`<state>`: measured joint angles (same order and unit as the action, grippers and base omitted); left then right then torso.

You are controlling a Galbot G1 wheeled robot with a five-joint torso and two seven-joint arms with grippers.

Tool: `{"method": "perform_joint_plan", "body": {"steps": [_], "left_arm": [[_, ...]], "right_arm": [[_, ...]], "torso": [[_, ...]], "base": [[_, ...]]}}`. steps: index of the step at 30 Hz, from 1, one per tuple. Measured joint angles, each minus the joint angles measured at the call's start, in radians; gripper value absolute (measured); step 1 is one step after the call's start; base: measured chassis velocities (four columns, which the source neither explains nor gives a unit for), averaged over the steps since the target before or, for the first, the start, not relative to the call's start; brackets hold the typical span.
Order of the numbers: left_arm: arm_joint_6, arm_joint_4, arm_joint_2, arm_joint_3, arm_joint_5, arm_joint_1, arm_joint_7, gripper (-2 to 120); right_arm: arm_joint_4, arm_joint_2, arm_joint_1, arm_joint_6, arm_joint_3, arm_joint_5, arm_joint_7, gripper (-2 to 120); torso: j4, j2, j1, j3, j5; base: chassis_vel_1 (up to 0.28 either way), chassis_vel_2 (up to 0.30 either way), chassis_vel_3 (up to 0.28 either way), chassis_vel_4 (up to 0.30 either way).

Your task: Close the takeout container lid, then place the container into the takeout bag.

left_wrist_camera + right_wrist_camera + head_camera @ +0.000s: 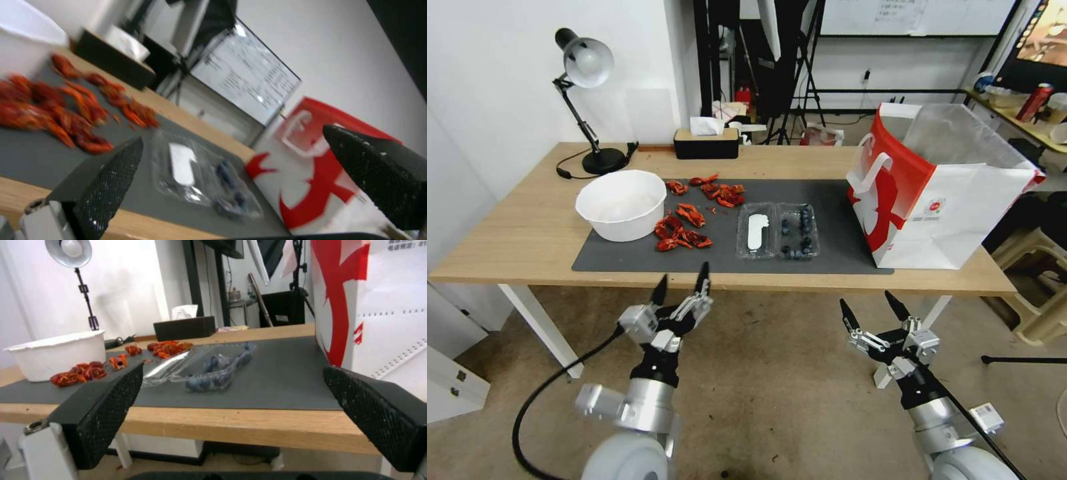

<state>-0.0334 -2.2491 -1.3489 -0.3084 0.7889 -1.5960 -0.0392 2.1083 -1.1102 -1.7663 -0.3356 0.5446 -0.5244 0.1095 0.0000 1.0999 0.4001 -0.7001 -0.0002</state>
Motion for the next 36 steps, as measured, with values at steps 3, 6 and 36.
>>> {"method": "perform_joint_plan", "body": {"steps": [3, 6, 36], "left_arm": [[0.031, 0.013, 0.034, 0.013, 0.071, 0.043, 0.001, 100], [0.078, 0.034, 0.062, 0.031, 0.157, 0.094, 0.001, 100], [0.275, 0.256, 0.117, 0.295, 0.638, 0.581, 0.42, 100]], "right_arm": [[0.01, -0.006, -0.013, 0.001, 0.008, 0.007, 0.0, 100], [0.016, -0.015, -0.026, 0.003, 0.015, 0.016, -0.001, 100], [0.005, -0.089, -0.024, 0.025, -0.029, 0.166, -0.049, 100]], "torso": [[0.0, 0.0, 0.0, 0.0, 0.0002], [0.0, 0.0, 0.0, 0.0, 0.0], [0.0002, 0.0, 0.0, 0.0, 0.0004]], "base": [[0.0, 0.0, 0.0, 0.0], [0.0, 0.0, 0.0, 0.0], [0.0, 0.0, 0.0, 0.0]]}}
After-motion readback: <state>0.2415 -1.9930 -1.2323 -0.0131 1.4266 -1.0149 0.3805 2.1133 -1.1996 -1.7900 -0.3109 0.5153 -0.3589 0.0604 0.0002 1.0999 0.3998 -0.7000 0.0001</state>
